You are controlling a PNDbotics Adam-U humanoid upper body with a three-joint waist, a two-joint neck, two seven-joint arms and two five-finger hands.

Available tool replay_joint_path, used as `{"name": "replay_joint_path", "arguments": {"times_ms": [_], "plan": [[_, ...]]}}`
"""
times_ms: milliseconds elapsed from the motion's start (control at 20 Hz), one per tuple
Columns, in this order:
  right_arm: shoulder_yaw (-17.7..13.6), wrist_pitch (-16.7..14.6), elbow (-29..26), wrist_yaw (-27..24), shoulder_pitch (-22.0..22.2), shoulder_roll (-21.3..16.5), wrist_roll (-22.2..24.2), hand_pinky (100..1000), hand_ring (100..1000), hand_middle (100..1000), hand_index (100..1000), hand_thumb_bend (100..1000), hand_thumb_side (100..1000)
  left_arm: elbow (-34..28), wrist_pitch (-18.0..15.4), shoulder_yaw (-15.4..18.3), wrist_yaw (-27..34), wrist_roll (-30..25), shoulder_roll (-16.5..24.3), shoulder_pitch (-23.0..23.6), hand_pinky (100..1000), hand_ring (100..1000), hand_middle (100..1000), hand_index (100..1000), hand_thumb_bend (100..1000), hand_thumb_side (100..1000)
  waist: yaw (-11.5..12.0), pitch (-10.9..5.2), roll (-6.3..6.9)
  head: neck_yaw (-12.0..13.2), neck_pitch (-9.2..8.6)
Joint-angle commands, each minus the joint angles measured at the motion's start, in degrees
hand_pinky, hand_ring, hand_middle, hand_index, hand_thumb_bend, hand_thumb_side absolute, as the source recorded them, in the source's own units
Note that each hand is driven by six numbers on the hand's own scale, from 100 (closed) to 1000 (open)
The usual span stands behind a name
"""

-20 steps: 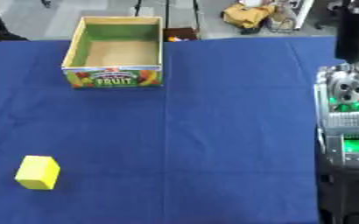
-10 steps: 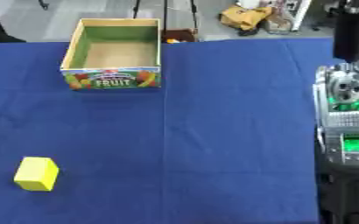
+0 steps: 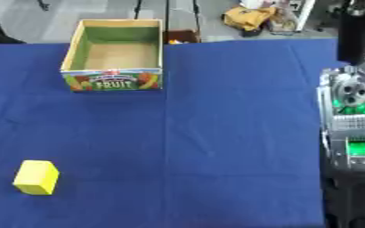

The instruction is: Pick up objects on the table and place them in the box.

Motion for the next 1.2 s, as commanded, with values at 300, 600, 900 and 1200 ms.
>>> {"name": "replay_joint_path", "arguments": {"times_ms": [300,600,900,1200], "plan": [[0.4,-0.1,-0.8,0.0,-0.6,-0.5,0.4,760,856,708,865,100,1000,-0.8,1.7,-3.8,2.4,-12.0,3.5,-4.2,822,879,905,1000,737,773,-0.4,-0.92,0.56,1.1,-0.71],[0.5,-0.2,-0.8,-0.2,-0.5,-0.4,0.5,759,856,706,865,100,1000,-0.8,5.1,-7.1,3.4,-18.1,3.2,-6.9,798,860,889,1000,706,729,-0.7,-0.74,0.76,1.6,-1.01],[0.5,-0.1,-0.8,-0.3,-0.5,-0.2,0.4,759,856,703,864,100,1000,-0.8,8.7,-10.9,3.5,-22.7,2.5,-8.9,779,853,910,1000,841,713,-1.0,-0.53,0.87,2.1,-1.45],[0.5,0.0,-0.8,-0.4,-0.4,0.0,0.3,759,856,701,864,100,1000,-0.8,12.3,-14.8,6.2,-23.1,1.8,-9.9,768,840,897,1000,873,687,-1.4,-0.28,0.95,2.5,-1.87]]}}
